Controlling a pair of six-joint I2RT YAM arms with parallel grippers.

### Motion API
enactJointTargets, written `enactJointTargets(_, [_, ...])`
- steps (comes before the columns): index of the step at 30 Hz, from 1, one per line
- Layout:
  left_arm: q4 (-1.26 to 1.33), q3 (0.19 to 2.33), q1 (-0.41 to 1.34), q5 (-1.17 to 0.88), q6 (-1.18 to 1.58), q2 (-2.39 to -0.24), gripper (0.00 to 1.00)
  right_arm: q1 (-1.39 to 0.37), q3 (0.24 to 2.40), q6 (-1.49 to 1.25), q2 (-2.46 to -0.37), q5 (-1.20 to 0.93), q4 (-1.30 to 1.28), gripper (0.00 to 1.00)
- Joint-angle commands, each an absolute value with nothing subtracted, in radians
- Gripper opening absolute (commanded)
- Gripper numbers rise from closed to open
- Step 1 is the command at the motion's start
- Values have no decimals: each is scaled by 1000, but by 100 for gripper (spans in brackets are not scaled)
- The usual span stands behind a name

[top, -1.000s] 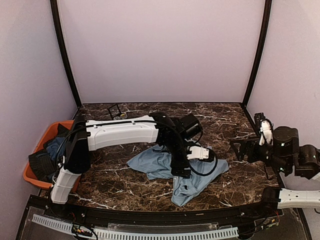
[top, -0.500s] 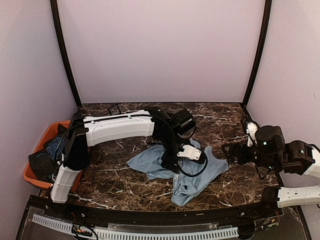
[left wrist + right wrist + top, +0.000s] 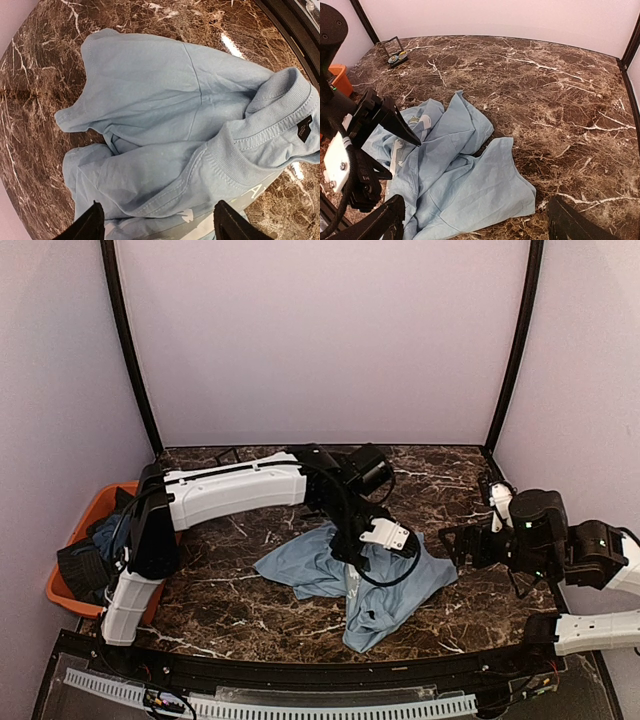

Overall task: Pin the brooch onto the clothing
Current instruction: Pick up the crumped clothing from the center of the board.

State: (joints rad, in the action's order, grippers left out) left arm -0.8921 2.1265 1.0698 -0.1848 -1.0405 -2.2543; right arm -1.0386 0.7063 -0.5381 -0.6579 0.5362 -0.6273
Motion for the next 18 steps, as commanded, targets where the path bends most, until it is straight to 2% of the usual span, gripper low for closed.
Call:
enactJointTargets(1, [-915,2138,1081,-167,-1078,-2287,73,-1036,703,-535,-631,535,-599,96])
enactJointTargets(7, [-913,2130,1088,-118,-1087,-2313,59,-1036,690,-533,-625,535,-592,95])
enactJointTargets(14, [-922,2132,1095,-86,-1109,-2341,49,-1036,677,-536,-628,528,-586,95])
enactJointTargets(16, [-924,2131,1096,-85,-1108,-2342,41,-1035,673,-541,-625,529,-585,95])
enactJointTargets(17, [-924,2132,1097,-84,-1106,-2342,25,-1036,671,-542,-624,529,-585,95])
enactJointTargets(18, [-915,2131,1097,-77,-1101,-2342,13,-1036,669,-542,-624,529,-583,95])
